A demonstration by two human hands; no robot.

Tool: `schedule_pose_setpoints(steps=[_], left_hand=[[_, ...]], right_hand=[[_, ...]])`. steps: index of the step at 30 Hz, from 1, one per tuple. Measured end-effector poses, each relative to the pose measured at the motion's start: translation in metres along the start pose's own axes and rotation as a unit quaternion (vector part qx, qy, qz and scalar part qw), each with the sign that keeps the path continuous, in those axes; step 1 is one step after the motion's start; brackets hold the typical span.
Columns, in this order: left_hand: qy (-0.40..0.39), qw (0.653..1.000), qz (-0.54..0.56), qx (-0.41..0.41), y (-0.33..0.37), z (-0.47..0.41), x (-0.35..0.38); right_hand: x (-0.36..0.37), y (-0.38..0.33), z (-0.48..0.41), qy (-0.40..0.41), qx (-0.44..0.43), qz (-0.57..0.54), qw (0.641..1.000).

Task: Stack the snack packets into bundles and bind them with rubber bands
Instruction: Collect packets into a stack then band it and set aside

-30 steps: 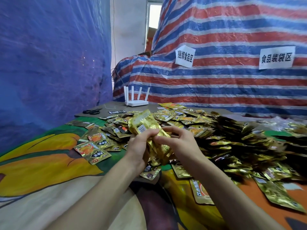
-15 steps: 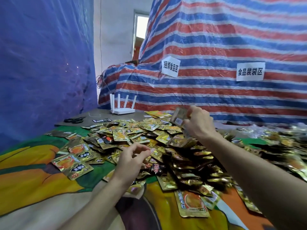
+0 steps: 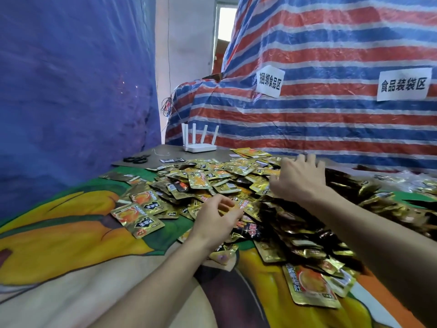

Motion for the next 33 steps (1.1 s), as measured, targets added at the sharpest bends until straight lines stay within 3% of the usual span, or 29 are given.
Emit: schedule_pose_setpoints(steps=[4,6,9,11,13,18,22,27,30,33], left_hand=[[0.058,0.989,-0.137,0.005,0.005,-0.024,-0.025],[0.082,0.969,-0.231,0.020,0.005,-0.040,-0.047],[0.062,0.927,-0.370,-0.001,-0.009,-0.063,-0.078],[0.020,0.905,-0.423,-0.041,-0.028,-0.074,-0.089],[-0.017,0.893,-0.442,-0.084,-0.048,-0.084,-0.096],[-0.022,0.936,-0.314,-0.160,-0.075,-0.112,-0.106],[0.026,0.873,-0.452,-0.183,-0.085,-0.118,-0.101],[0.035,0.783,-0.619,-0.050,-0.074,-0.112,-0.085],[0.043,0.774,-0.632,0.012,-0.060,-0.104,-0.089],[0.062,0.791,-0.607,0.041,-0.043,-0.093,-0.101]], right_hand=[[0.010,-0.045,0.008,-0.015,-0.127,-0.089,0.988],[0.021,-0.063,0.007,-0.122,-0.172,-0.147,0.966],[0.039,-0.083,0.012,-0.365,-0.209,-0.164,0.892],[0.048,-0.092,0.014,-0.417,-0.235,-0.139,0.867],[0.055,-0.100,0.017,-0.407,-0.249,-0.121,0.870],[0.068,-0.109,0.016,-0.404,-0.241,-0.112,0.875],[0.066,-0.121,0.024,-0.345,-0.225,-0.099,0.906],[0.069,-0.132,0.028,-0.229,-0.252,-0.058,0.938],[0.069,-0.133,0.030,-0.236,-0.251,-0.067,0.937],[0.069,-0.132,0.031,-0.224,-0.261,-0.074,0.936]])
Point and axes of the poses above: each hand's wrist, its own z-axis away from the middle knuckle, its own x-axis out of the palm, y = z × x, the point moved 3 cm from there along -z, towards the middle knuckle, and after that the axes turned 3 degrees about -y, right-handed, at the moved point
